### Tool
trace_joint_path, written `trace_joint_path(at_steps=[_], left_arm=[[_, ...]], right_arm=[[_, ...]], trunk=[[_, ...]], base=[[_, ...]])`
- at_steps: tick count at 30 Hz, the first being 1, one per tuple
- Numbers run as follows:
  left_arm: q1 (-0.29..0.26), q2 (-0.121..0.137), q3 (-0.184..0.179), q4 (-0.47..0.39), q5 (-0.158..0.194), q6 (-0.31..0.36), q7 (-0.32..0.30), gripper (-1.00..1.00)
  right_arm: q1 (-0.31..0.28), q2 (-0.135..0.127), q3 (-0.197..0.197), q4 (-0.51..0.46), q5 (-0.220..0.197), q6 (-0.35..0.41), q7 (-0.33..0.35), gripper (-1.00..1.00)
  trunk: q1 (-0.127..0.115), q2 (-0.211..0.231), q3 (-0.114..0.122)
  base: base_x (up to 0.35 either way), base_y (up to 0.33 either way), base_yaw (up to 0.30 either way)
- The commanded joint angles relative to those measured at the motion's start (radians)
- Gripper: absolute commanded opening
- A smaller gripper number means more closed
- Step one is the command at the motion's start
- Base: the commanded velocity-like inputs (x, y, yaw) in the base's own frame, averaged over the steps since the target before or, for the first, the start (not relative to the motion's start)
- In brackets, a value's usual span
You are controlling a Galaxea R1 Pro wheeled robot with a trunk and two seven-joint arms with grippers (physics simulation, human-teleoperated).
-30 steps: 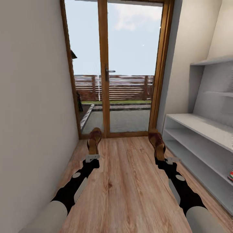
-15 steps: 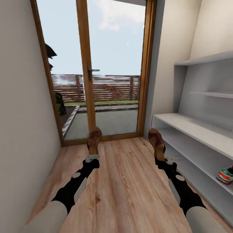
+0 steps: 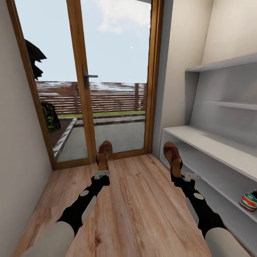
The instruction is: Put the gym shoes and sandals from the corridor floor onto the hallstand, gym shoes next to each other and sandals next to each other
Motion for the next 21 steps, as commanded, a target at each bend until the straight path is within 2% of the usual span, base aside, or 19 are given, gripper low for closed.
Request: trace_joint_path(at_steps=[1,13,21], left_arm=[[-0.001,0.000,-0.002,0.001,0.007,-0.003,-0.002,-1.00],[-0.001,0.001,-0.001,0.000,0.008,-0.003,-0.002,-1.00],[-0.001,0.001,-0.001,0.000,0.008,-0.003,-0.002,-1.00]], right_arm=[[-0.001,0.000,-0.001,0.000,-0.008,-0.003,0.003,-1.00],[0.000,0.000,-0.001,0.000,-0.008,-0.003,0.003,-1.00],[0.000,0.000,-0.001,0.000,-0.008,-0.003,0.003,-1.00]], trunk=[[0.000,0.000,-0.001],[0.000,0.000,-0.001],[0.000,0.000,-0.001]], base=[[0.347,0.075,-0.006],[0.340,0.111,-0.015],[0.295,0.190,-0.211]])
